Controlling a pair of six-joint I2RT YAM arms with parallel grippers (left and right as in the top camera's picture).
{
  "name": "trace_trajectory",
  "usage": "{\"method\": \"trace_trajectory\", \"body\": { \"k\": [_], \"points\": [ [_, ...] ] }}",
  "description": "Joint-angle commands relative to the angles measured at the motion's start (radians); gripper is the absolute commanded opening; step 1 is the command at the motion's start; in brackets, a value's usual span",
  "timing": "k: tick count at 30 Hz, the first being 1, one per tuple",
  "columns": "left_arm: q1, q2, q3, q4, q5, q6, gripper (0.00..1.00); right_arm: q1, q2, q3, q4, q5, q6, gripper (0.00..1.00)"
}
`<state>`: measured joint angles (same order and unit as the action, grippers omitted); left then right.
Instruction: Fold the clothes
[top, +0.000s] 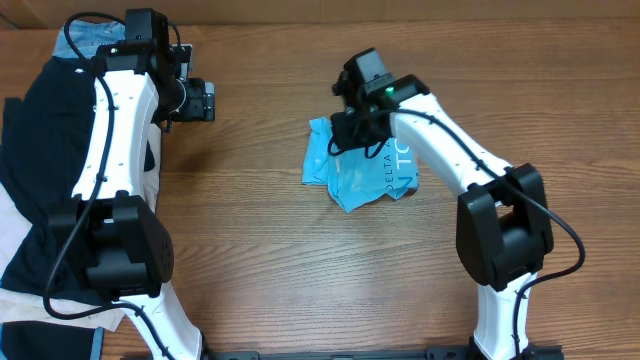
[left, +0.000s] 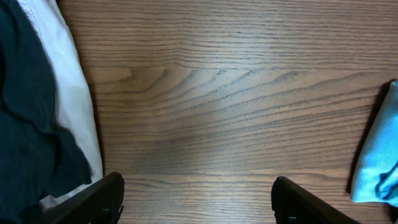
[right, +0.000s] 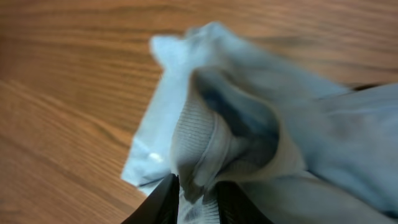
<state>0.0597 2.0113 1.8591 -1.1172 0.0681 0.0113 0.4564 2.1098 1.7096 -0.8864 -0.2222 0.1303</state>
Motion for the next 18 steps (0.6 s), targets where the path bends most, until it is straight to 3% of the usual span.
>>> {"method": "trace_trajectory", "body": {
  "k": [1,6,9,13,18],
  "points": [
    [0.007,-0.02,-0.005,0.005,0.01,0.018,0.79,0.055,-0.006,-0.014,0.018,-0.03,-0.006,0.24],
    [0.007,-0.02,-0.007,0.013,0.01,0.011,0.82,0.083,-0.011,-0.007,0.006,-0.047,-0.037,0.27],
    [0.007,-0.02,-0.007,0.002,0.01,0.011,0.83,0.065,-0.032,0.033,-0.051,-0.058,-0.037,0.38],
    [0.007,-0.02,-0.007,-0.009,0.01,0.011,0.83,-0.003,-0.097,0.11,-0.151,-0.06,-0.037,0.61],
    [0.007,-0.02,-0.007,-0.016,0.01,0.011,0.85,-0.174,-0.221,0.151,-0.239,-0.127,-0.06,0.68]
  ]
}}
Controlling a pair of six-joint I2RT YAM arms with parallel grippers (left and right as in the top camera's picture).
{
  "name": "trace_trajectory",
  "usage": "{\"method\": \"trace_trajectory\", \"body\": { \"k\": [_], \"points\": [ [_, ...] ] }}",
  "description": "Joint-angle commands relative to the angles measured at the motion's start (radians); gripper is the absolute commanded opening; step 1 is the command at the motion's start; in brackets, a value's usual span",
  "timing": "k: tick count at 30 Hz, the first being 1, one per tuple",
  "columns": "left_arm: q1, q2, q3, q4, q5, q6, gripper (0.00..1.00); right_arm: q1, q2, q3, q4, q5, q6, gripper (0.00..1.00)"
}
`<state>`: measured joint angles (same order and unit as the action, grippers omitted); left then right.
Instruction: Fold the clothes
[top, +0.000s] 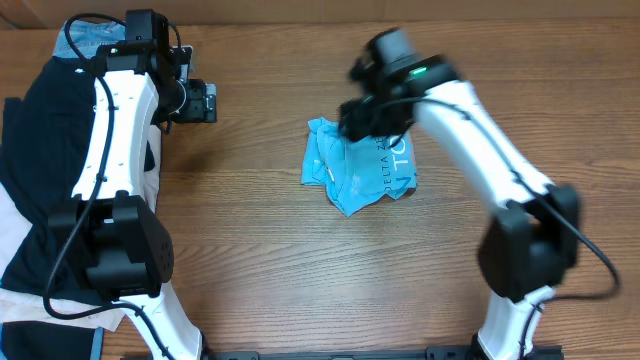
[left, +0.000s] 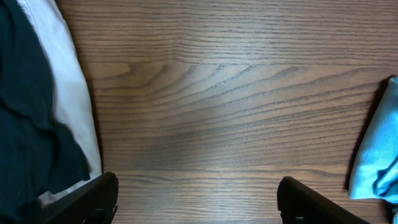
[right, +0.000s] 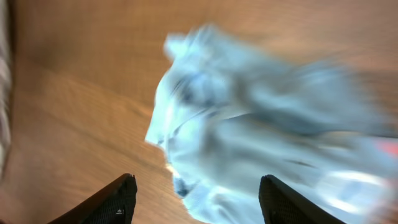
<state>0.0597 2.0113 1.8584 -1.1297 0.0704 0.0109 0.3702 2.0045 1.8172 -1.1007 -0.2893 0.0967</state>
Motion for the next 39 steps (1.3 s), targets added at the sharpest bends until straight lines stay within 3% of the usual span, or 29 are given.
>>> {"method": "trace_trajectory", "body": {
  "k": [1,6,12,24,31,39],
  "points": [
    [0.007,-0.02,-0.006,-0.004,0.008,0.011,0.85,-0.111,-0.126,0.044,-0.033,-0.069,-0.027,0.68],
    [0.006,-0.02,-0.006,-0.023,0.029,0.008,0.88,-0.206,-0.135,0.039,-0.082,-0.072,-0.06,0.71],
    [0.006,-0.02,-0.044,-0.006,0.061,0.008,0.91,-0.197,-0.13,0.034,-0.14,-0.072,-0.064,0.71],
    [0.063,-0.02,-0.157,0.105,0.061,-0.01,0.97,0.053,-0.128,-0.106,0.027,-0.059,0.09,0.72],
    [0.112,-0.02,-0.163,0.158,0.142,-0.03,1.0,0.243,-0.108,-0.11,0.105,0.256,0.091,0.75],
    [0.126,-0.02,-0.163,0.187,0.137,-0.033,1.0,0.269,-0.024,-0.11,0.162,0.288,0.126,0.75]
  ]
}}
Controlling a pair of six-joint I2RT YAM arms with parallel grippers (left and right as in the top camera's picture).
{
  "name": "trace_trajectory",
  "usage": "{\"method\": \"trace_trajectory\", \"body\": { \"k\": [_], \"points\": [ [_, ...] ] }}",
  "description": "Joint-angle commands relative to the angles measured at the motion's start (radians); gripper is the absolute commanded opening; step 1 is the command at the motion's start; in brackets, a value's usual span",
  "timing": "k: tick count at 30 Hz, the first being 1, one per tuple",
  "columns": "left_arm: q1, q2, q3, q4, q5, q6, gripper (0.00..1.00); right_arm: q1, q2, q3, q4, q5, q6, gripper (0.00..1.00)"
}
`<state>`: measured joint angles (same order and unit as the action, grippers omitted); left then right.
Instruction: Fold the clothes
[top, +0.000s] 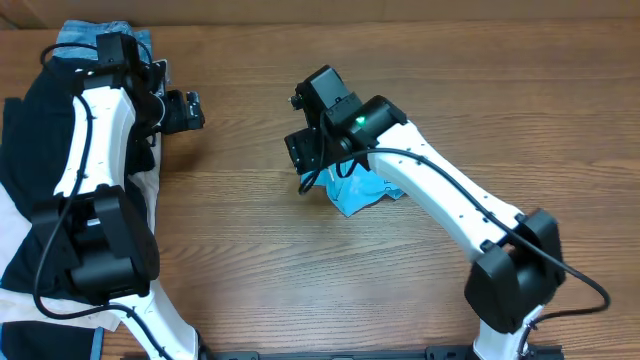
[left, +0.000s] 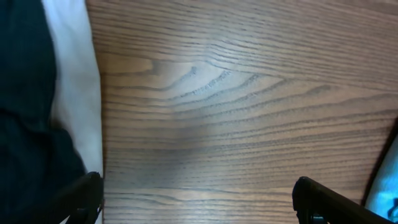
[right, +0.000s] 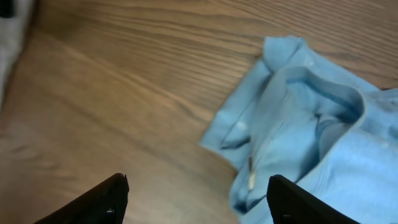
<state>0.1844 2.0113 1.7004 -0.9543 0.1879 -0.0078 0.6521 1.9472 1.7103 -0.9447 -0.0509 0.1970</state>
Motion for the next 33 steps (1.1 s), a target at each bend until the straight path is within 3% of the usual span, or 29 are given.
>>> {"method": "trace_trajectory", "body": {
  "k": [1,23,33],
  "points": [
    [0.0,-0.02,-0.005,0.019,0.021,-0.015,1.0,-0.013,0.041,-0.003,0.005,0.05,0.031,0.75],
    [0.007,-0.02,-0.056,0.043,0.039,-0.022,1.0,-0.013,0.123,-0.003,0.007,-0.023,0.1,0.74],
    [0.007,-0.02,-0.056,0.05,0.038,-0.022,1.0,-0.012,0.156,-0.003,0.068,0.156,0.151,0.7]
  ]
}}
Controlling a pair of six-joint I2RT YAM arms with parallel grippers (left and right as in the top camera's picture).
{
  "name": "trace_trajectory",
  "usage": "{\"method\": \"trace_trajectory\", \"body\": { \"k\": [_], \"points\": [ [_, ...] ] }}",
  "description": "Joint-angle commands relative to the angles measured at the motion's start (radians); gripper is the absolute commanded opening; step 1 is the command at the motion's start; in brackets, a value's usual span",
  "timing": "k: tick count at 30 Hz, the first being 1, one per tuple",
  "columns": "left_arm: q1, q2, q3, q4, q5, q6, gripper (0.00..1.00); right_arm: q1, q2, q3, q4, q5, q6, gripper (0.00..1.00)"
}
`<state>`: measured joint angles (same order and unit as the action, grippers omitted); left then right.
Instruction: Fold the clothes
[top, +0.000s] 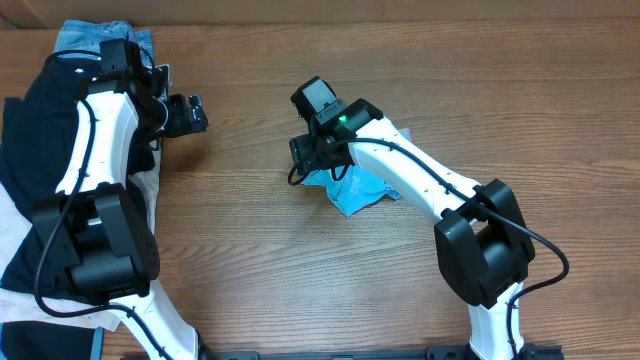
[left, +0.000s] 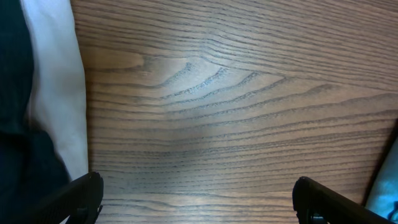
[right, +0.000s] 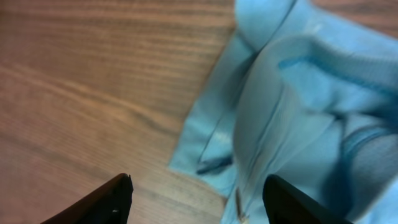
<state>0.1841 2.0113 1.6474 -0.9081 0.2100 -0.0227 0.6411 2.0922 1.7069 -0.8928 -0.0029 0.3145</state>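
A crumpled light blue garment (top: 357, 190) lies mid-table, its left part under my right arm. In the right wrist view its folds and hem (right: 292, 99) fill the right side. My right gripper (right: 198, 202) hangs open over the garment's left edge, with nothing between its fingers. My left gripper (top: 196, 114) is open above bare wood at the far left, and the left wrist view shows its jaws (left: 199, 199) wide apart. A sliver of the blue garment (left: 385, 186) shows at that view's right edge.
A heap of dark and white clothes (top: 25, 150) covers the table's left side, with a blue denim piece (top: 85, 38) at the back. Its white cloth (left: 56, 93) and dark cloth border the left wrist view. Bare wooden table (top: 300, 280) surrounds the blue garment.
My right gripper has come lower and closer over the blue garment's left edge, still open. The left gripper has barely shifted, and the garment lies where it was.
My right gripper was first shut on a fold of the blue garment near its back edge. Then it was open and clear of the cloth. Later it stood open further left, by the garment's left edge, where it now hangs lower. The left gripper stayed open beside the clothes heap.
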Motion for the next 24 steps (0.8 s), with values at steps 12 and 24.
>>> {"method": "trace_trajectory", "body": {
  "k": [12,24],
  "points": [
    [0.01,-0.02,-0.003,0.005,-0.053,-0.007,1.0,0.004,0.113,0.0,0.051,0.272,0.086,0.7],
    [0.012,-0.02,-0.003,0.005,-0.063,-0.009,1.0,0.005,0.159,0.0,0.083,0.253,0.065,0.49]
  ]
}}
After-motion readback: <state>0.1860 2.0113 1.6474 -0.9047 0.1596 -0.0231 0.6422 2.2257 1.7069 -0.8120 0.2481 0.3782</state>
